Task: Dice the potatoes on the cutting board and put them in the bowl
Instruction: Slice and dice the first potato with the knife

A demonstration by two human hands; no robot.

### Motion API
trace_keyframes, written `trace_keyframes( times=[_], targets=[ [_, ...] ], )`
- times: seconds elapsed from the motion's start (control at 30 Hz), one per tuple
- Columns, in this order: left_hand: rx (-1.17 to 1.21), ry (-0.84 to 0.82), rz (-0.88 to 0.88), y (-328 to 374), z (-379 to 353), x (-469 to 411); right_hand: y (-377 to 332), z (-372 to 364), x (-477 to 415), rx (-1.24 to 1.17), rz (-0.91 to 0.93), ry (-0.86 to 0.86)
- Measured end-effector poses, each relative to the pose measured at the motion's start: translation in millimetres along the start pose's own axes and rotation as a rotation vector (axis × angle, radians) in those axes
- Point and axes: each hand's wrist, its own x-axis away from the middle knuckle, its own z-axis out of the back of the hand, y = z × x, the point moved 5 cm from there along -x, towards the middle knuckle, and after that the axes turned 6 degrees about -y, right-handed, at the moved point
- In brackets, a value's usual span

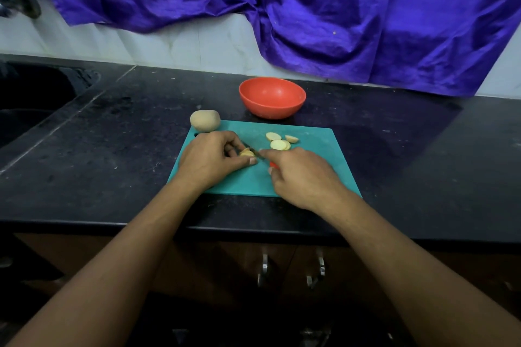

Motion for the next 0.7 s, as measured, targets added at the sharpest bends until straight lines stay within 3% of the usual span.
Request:
trace_keyframes(
  times=[0.7],
  targets=[
    [0.085,-0.029,-0.039,-3.1,2.6,5.1,-12.2,2.9,14.8,-0.196,-0.104,0.058]
  ],
)
